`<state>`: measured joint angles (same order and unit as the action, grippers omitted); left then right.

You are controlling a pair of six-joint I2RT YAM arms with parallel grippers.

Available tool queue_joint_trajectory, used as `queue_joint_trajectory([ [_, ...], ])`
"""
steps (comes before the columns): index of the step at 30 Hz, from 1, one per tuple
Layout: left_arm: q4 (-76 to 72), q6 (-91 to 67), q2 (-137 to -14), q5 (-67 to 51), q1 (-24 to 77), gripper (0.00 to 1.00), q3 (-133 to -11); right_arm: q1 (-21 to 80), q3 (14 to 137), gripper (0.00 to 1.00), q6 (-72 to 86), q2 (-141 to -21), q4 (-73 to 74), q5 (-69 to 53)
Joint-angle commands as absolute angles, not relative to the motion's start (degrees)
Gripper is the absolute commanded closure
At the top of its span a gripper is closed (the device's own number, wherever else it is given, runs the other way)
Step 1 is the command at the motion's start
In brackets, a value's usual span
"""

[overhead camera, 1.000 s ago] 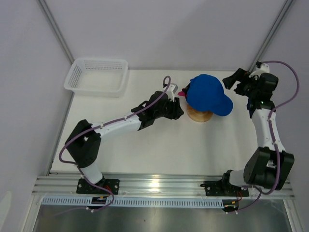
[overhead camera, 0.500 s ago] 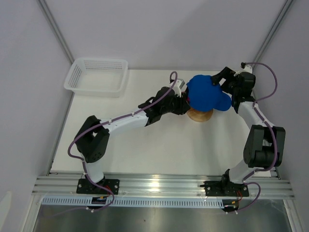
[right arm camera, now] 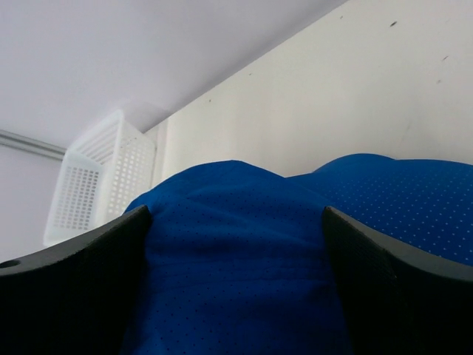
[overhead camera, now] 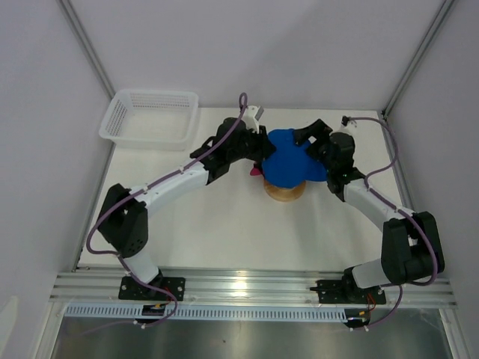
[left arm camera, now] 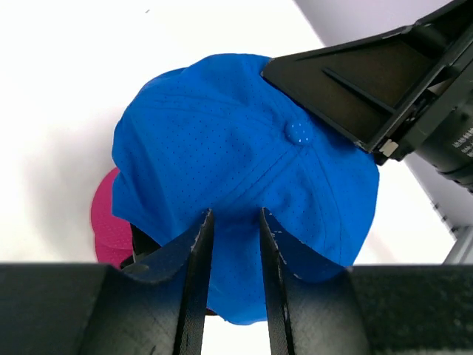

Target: Stack the hats

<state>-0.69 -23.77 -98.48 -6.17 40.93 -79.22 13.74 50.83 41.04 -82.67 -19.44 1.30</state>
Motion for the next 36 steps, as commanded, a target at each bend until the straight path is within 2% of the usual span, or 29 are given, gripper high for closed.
queue_joint_trajectory([
  [1,3.07,-19.52,-90.54,-6.24,40.17,0.65,-75.60,20.90,46.33,0.01,45.43,-81.83,-14.50,7.64],
  [9,7.29,-16.96,-72.00,-1.68,37.18,0.59,-61.28,35.23,43.77,0.01,49.04,-77.79,-13.37,20.02],
  [15,9.32,-16.88,-59.16,2.19,33.58,0.53,-53.53,42.96,40.61,0.01,51.77,-74.36,-14.50,22.15],
  [18,10.98,-18.01,-54.59,3.08,30.33,0.51,-51.33,43.51,45.58,0.01,46.51,-74.71,-9.69,20.31],
  [19,11.77,-18.28,-53.45,3.34,29.28,0.50,-50.98,42.64,48.14,0.01,44.58,-74.88,-6.71,20.65],
  [22,12.39,-20.03,-49.67,3.34,29.09,0.36,-49.92,38.35,59.21,0.01,34.48,-74.88,6.74,19.43],
  [25,14.40,-21.18,-48.08,0.71,29.09,0.15,-50.80,31.24,67.47,0.01,26.21,-73.39,16.42,17.68],
  [28,20.02,-21.62,-48.16,0.44,29.09,0.07,-54.39,23.41,69.78,0.01,19.53,-69.80,17.49,5.92],
  [29,21.43,-21.62,-48.25,0.44,29.09,0.04,-55.80,17.90,69.79,0.01,19.16,-68.92,17.58,2.93],
  [30,24.40,-21.71,-48.08,-1.30,29.09,0.03,-56.51,15.14,69.61,0.01,18.73,-66.91,17.49,-2.23],
  [33,30.90,-21.18,-46.41,-1.06,29.09,0.01,-59.15,6.54,67.51,0.01,18.63,-64.26,17.40,-6.84],
  [36,35.58,-19.69,-42.64,4.64,29.09,0.01,-59.59,1.69,64.08,0.00,17.58,-61.44,17.49,-8.17],
])
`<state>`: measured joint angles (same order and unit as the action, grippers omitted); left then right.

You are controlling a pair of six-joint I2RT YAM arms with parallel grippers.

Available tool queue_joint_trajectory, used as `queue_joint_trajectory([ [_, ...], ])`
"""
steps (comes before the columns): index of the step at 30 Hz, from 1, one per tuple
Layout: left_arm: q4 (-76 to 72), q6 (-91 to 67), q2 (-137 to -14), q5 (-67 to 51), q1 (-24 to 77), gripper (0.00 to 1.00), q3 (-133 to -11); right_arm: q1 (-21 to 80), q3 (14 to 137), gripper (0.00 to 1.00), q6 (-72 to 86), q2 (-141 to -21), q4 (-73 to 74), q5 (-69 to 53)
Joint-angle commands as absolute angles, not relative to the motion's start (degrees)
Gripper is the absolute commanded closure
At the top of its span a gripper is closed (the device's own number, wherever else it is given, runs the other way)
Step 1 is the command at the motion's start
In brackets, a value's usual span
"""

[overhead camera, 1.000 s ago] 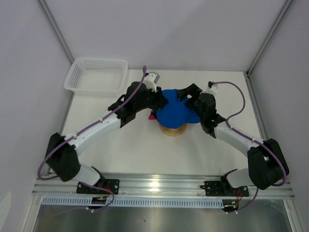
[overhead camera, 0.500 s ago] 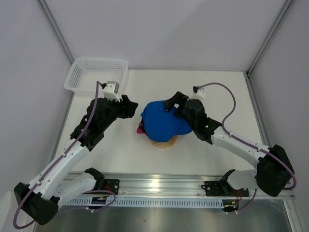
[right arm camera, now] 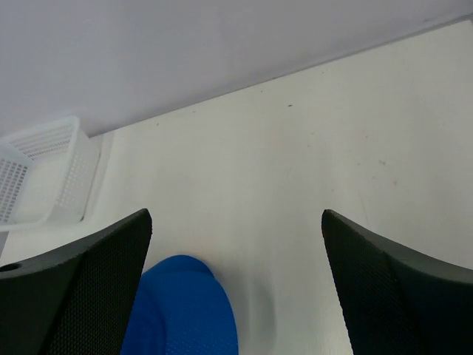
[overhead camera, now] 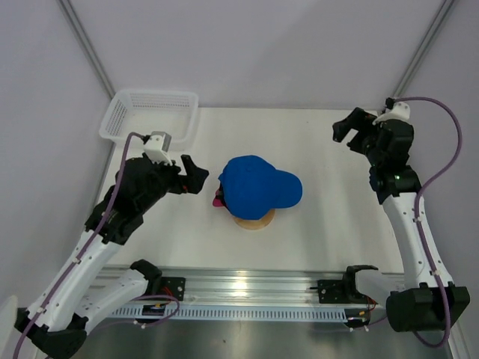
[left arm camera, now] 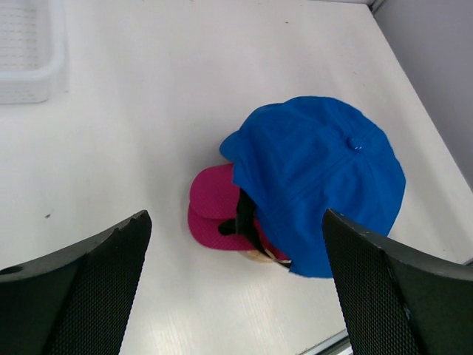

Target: Stack the hats

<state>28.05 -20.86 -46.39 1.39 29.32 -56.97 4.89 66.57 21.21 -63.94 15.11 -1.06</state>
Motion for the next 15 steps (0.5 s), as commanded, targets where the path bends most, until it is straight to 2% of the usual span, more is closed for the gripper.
queue_joint_trajectory([
  [1,35.94,-19.17,-41.41,7.53,29.00,0.00,-59.07,1.06,63.12,0.01,17.67,-60.22,17.32,-8.35],
  [6,35.69,-18.19,-36.48,7.39,24.45,0.01,-51.87,0.53,59.07,0.01,16.79,-58.54,18.19,-8.70],
  [13,33.84,-18.11,-35.25,-6.49,8.81,0.01,-49.49,0.53,52.21,0.01,16.08,-53.09,12.05,-8.17],
  [15,33.49,-17.75,-34.37,-7.99,7.83,0.01,-48.87,0.53,52.03,0.01,15.65,-52.47,11.95,-9.23],
])
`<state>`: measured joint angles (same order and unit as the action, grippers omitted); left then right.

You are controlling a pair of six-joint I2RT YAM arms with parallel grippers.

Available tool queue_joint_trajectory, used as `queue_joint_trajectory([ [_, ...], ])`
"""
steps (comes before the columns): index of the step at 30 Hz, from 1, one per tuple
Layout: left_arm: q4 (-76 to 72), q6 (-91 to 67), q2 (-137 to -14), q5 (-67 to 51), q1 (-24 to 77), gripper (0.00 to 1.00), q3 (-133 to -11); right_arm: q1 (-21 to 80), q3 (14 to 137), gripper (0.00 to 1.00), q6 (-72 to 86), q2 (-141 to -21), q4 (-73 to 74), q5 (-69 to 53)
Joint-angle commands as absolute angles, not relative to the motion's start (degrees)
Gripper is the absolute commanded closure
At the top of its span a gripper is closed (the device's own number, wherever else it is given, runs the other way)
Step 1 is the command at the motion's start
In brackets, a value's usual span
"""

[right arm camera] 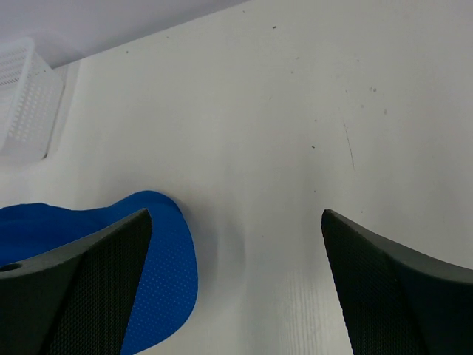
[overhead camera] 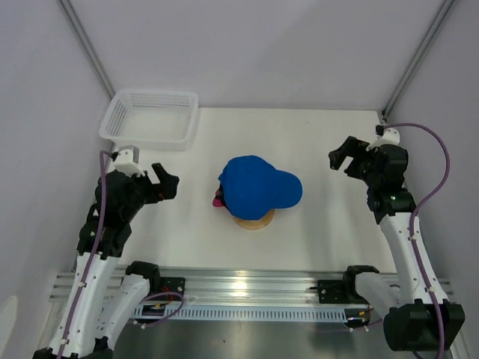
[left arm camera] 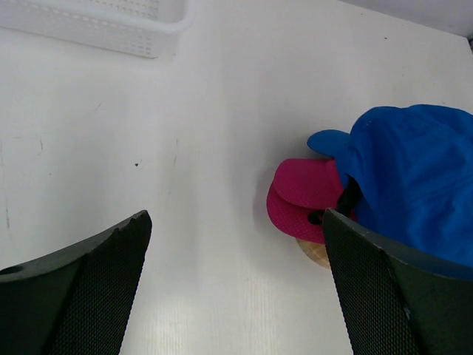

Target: Stack the hats

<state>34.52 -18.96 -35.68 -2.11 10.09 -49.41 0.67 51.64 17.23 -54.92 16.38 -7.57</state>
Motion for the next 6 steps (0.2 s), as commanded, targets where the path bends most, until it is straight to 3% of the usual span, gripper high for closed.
queue_joint_trajectory([
  [1,33.14,-17.67,-33.41,-8.17,7.74,0.01,-48.08,0.53,52.03,0.01,15.47,-52.47,11.87,-9.49],
  [6,33.30,-16.17,-31.38,-7.83,7.65,0.00,-46.67,0.62,51.94,0.00,15.12,-53.35,11.25,-8.44],
])
